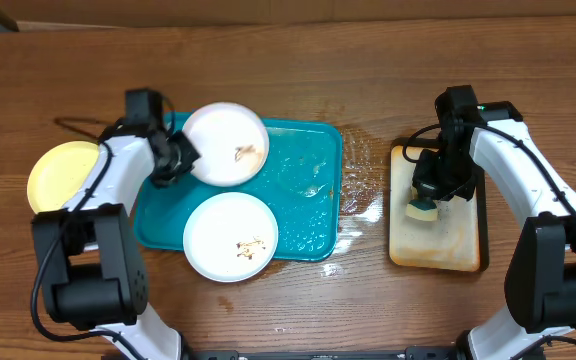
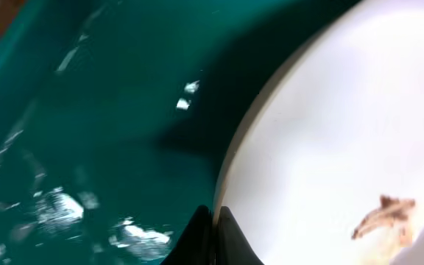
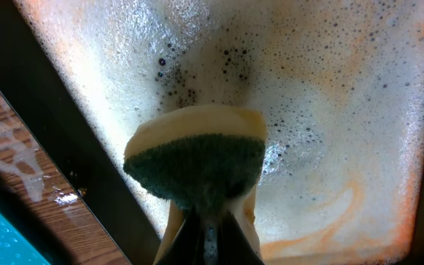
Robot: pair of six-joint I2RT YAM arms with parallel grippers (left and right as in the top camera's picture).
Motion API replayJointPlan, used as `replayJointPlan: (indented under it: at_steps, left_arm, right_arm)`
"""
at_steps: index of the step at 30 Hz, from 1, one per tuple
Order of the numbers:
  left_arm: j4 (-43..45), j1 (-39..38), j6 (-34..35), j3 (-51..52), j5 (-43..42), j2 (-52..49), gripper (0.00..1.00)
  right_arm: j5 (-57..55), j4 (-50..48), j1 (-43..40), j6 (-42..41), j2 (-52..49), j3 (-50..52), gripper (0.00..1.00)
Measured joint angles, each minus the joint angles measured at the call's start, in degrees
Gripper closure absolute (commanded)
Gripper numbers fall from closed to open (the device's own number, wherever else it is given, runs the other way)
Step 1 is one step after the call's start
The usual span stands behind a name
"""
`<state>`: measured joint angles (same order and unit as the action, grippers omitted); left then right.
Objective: Clean dirty plates on tray and stack at the side
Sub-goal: 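Grip the rim of the upper white plate with the left gripper, then bring the sponge in the right gripper over the upper white plate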
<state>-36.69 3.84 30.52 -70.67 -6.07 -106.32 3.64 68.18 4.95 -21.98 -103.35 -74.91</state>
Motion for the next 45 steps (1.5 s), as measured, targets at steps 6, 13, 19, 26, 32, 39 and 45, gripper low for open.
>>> replayJointPlan:
  at_steps: [6,13,19,26,32,39,45]
  left_arm:
    - [0.11,-3.43,-0.98,-3.65,1.68,0.0,0.96]
    - [-0.81,-4.26,-2.12,-3.76,2.19,0.0,0.96]
    - [-1.57,-4.63,-3.48,-3.76,2.03,0.0,0.96]
    - [-2.89,-4.63,-4.68,-3.74,2.03,0.0,0.96]
    - [-3.37,-4.85,-6.8,-3.76,2.05,0.0,0.96]
    - [-3.37,-6.62,-7.19,-3.76,2.05,0.0,0.96]
    - [-2.45,-8.98,-7.45,-3.76,2.03,0.0,0.96]
  right_arm:
    - [0.0,-0.5,0.02,1.09,0.0,0.02,0.96]
    - [0.02,-6.64,0.0,0.52,0.0,4.11,0.96]
    - [1.09,-13.46,0.0,-1.22,0.0,10.93,0.96]
    - [2.29,-20.98,-0.09,-2.64,1.88,16.55,0.96]
    - [2.38,-21.09,-0.09,-2.4,2.47,17.16,0.96]
    - [2.1,-13.29,-0.09,-1.07,2.56,12.96,0.96]
    - [4.28,-11.37,-0.09,1.25,4.72,5.07,0.96]
